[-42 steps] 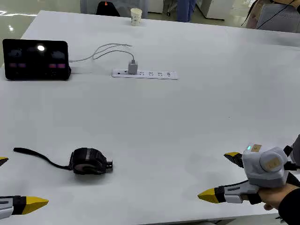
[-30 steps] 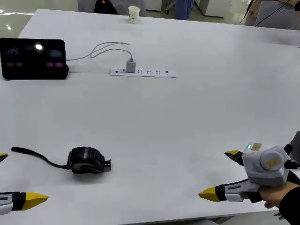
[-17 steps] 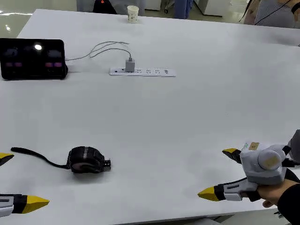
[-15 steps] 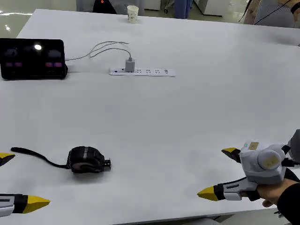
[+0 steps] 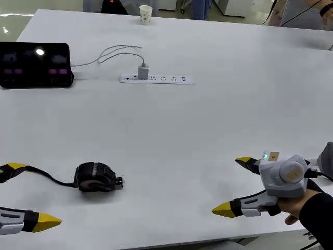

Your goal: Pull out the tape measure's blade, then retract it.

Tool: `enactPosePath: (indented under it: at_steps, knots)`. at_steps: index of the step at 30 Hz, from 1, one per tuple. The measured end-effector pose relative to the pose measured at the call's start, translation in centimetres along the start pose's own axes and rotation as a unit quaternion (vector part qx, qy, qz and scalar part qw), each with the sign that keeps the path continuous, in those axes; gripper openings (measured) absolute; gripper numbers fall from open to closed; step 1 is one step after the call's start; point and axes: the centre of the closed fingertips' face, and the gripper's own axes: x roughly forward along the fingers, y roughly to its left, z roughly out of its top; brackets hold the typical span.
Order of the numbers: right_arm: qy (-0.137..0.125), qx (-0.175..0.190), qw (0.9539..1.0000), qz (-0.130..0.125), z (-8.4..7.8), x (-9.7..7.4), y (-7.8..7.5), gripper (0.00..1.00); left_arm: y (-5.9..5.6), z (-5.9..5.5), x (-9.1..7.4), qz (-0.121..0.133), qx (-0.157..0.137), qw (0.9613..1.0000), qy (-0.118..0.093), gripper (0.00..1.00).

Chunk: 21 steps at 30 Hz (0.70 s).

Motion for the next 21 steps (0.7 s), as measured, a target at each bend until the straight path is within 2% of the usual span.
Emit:
enactPosePath:
  at_steps: [11,15,21]
  knots:
    - [0.006,-0.014,0.9997,0.019,0.8,1.6,0.4,0.99,0.5,0.9,1.4,-0.026,0.036,0.9988,0.021,0.99]
    - [0.004,-0.031,0.9993,0.022,1.3,2.2,0.3,0.99,0.5,1.4,1.9,-0.039,0.059,0.9971,0.028,0.99]
    - [0.005,-0.043,0.9987,0.029,2.3,3.2,0.2,0.99,0.5,2.0,2.9,-0.052,0.078,0.9948,0.039,0.98]
